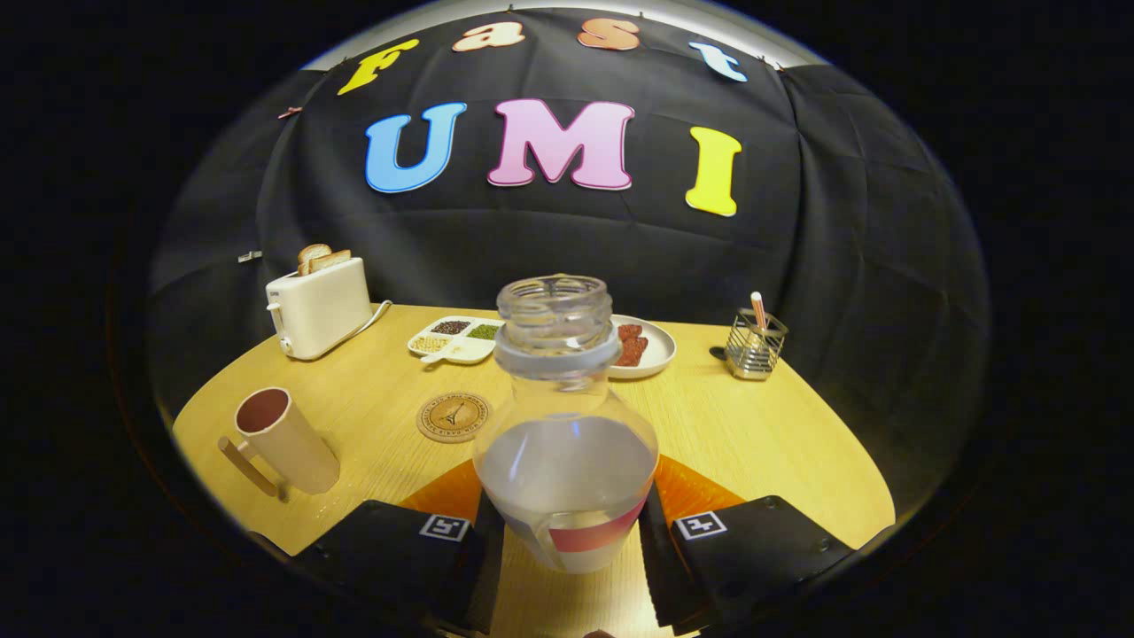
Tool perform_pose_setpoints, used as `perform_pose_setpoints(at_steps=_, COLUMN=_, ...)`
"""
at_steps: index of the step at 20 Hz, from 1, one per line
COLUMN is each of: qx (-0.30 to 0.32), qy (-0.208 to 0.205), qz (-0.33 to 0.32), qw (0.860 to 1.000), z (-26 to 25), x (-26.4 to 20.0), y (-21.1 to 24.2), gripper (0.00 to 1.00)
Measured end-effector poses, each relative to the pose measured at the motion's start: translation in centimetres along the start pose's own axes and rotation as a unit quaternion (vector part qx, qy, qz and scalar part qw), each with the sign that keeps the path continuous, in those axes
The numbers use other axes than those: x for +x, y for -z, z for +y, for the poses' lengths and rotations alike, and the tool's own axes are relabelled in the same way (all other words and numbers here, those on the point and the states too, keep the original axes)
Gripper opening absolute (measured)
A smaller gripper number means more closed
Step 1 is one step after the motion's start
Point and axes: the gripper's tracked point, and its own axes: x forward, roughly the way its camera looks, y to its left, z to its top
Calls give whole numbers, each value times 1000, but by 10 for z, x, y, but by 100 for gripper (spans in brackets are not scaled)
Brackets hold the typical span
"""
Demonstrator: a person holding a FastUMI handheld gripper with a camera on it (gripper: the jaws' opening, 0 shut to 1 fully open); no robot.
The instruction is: Take the bottle from table, then pour the juice into the cup, finally place the bottle on the coaster
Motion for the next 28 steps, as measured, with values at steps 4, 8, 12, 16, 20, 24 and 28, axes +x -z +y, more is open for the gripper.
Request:
perform_pose_setpoints(at_steps=4, qx=-51, qy=-8, qz=-13, qw=999, z=18, x=-1, y=-26, gripper=69)
perform_pose_setpoints(at_steps=8, qx=-119, qy=-9, qz=-19, qw=993, z=40, x=-1, y=-45, gripper=69)
perform_pose_setpoints(at_steps=12, qx=-198, qy=4, qz=-3, qw=980, z=64, x=-1, y=-50, gripper=68)
perform_pose_setpoints(at_steps=16, qx=-300, qy=44, qz=-2, qw=953, z=80, x=-1, y=-62, gripper=69)
perform_pose_setpoints(at_steps=20, qx=-361, qy=76, qz=-3, qw=929, z=95, x=3, y=-74, gripper=69)
perform_pose_setpoints(at_steps=24, qx=-430, qy=91, qz=-12, qw=898, z=113, x=2, y=-81, gripper=68)
perform_pose_setpoints(at_steps=28, qx=-512, qy=99, qz=-29, qw=853, z=130, x=2, y=-92, gripper=68)
